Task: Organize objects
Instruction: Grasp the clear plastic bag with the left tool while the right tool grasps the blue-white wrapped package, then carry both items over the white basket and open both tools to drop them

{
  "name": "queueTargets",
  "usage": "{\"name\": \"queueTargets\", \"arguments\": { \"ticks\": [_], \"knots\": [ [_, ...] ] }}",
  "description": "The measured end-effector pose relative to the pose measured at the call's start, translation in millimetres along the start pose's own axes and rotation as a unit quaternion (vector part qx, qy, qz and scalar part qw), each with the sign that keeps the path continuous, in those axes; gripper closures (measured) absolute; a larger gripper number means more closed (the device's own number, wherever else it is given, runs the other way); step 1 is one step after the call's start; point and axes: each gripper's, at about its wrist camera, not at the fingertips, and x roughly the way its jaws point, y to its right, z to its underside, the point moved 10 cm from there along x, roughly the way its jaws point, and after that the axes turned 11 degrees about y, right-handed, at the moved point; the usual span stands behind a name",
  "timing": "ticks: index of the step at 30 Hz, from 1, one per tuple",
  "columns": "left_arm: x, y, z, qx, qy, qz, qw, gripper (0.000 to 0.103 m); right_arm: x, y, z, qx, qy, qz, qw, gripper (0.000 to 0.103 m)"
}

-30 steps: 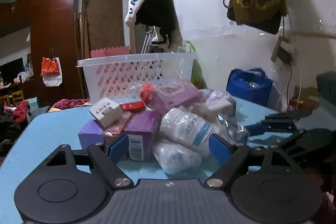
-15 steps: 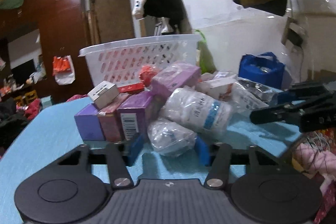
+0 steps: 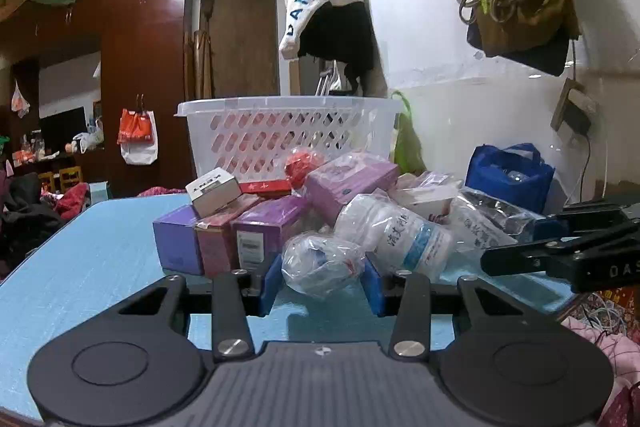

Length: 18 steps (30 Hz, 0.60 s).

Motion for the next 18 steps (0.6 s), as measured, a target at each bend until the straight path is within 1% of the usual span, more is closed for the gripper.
{"name": "queueTargets", "arguments": {
  "ticks": [5, 8, 11, 14, 18],
  "knots": [
    [-4.6, 0.9, -6.9, -0.006, 0.016, 0.004, 0.9998, 0.056, -2.0, 1.8, -2.3, 0.007, 0.004, -0.003, 1.0, 0.056],
    [-7.0, -3.4, -14.3, -0.006, 0.03, -0.005, 0.9995, 0.056, -2.8, 3.3, -4.9, 0.013, 0.007, -0.004, 1.0, 0.057],
    [-6.5, -7.4, -15.9, -0.001, 0.035, -0.014, 0.9993, 0.056, -1.1, 3.0, -6.0, 0.013, 0.009, -0.003, 1.0, 0.057],
    [-5.9, -9.9, -16.0, -0.007, 0.034, -0.011, 0.9993, 0.056, 1.0, 5.3, -4.3, 0.017, 0.005, -0.002, 1.0, 0.057],
    [-11.2, -15.3, -25.0, -0.013, 0.047, -0.016, 0.9987, 0.056, -6.2, 8.7, -8.6, 0.016, 0.012, 0.004, 1.0, 0.058]
  ]
}}
